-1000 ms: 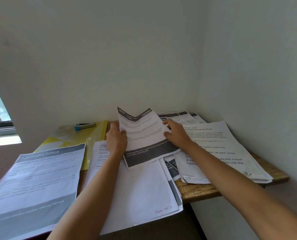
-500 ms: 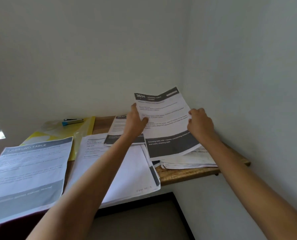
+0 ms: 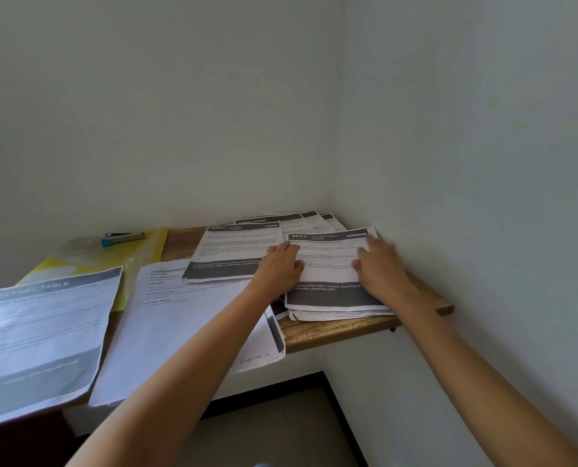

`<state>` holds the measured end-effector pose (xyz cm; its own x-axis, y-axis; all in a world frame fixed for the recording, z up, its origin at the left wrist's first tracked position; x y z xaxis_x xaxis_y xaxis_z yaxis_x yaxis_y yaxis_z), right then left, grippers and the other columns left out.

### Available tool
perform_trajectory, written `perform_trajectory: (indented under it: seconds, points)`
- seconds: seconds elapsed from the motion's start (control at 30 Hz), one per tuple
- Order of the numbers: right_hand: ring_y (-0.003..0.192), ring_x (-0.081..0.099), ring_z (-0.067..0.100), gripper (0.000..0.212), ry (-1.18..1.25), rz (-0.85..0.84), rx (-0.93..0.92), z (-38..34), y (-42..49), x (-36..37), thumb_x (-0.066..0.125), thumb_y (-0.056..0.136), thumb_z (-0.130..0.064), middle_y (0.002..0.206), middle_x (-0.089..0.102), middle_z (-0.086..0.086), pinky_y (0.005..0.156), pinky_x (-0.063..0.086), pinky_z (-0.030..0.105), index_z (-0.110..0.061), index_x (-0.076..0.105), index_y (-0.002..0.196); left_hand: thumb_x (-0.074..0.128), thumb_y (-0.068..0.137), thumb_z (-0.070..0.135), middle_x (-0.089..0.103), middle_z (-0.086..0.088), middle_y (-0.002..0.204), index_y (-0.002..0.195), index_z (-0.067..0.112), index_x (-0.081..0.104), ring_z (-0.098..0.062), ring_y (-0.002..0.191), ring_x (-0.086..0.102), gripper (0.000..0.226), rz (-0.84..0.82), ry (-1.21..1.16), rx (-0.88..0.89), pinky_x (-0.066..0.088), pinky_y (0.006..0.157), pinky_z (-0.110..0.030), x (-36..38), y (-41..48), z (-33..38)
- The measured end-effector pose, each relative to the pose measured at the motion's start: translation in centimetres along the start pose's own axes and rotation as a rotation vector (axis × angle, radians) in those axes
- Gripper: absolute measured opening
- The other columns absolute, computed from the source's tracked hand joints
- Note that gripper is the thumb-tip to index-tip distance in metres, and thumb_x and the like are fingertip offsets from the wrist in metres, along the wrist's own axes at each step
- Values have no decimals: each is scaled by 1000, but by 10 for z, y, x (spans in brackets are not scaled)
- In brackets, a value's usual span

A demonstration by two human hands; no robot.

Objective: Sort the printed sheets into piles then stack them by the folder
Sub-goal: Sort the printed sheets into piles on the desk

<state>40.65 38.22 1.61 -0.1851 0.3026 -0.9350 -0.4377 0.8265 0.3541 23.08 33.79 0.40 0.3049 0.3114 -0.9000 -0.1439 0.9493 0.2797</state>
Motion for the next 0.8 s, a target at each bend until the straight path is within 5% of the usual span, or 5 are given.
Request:
perform_trajectory:
  seconds: [0.1, 0.2, 0.5, 0.8]
  points:
    - [147, -2, 26, 56, 216, -141, -148, -37, -1, 11, 26, 103, -38, 159, -2, 11, 118, 0, 42, -11, 17, 151, 35, 101, 27, 41, -14, 147, 141, 6, 40, -31, 137, 34, 45, 8, -2, 1, 24, 114, -42, -1, 0, -4]
    - [147, -6, 23, 58, 262, -236, -180, -60, 2, 25, 19, 103, -43, 159, -8, 9, 117, -4, 42, -17, 5, 153, 35, 101, 26, 45, -14, 143, 139, 5, 42, -30, 134, 38, 44, 42, 21, -4, 25, 113, -41, -5, 0, -9]
    - [145, 14, 26, 56, 240, -254, -135, -61, 7, 50, 21, 101, -46, 158, 17, 10, 118, 5, 46, -20, 22, 150, 38, 98, 27, 52, -22, 132, 131, 3, 46, -38, 124, 45, 42, 116, 93, -291, 34, 105, -45, -42, -6, -87]
    - [145, 15, 23, 56, 269, -242, -127, -63, 5, 48, 28, 100, -45, 157, 19, 9, 118, 4, 44, -20, 24, 150, 43, 96, 43, 31, -32, 145, 136, 0, 35, -45, 138, 21, 60, 122, 89, -678, 9, 115, -54, -52, -28, -157]
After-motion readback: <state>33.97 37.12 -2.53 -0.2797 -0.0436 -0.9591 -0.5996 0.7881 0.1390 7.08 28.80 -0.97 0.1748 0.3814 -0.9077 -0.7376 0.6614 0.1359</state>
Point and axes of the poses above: each hand's wrist, its own y-axis towards the middle knuckle, its own x-axis out of the palm, z = x × y, the point moved 8 cm from there along y, towards the middle knuckle
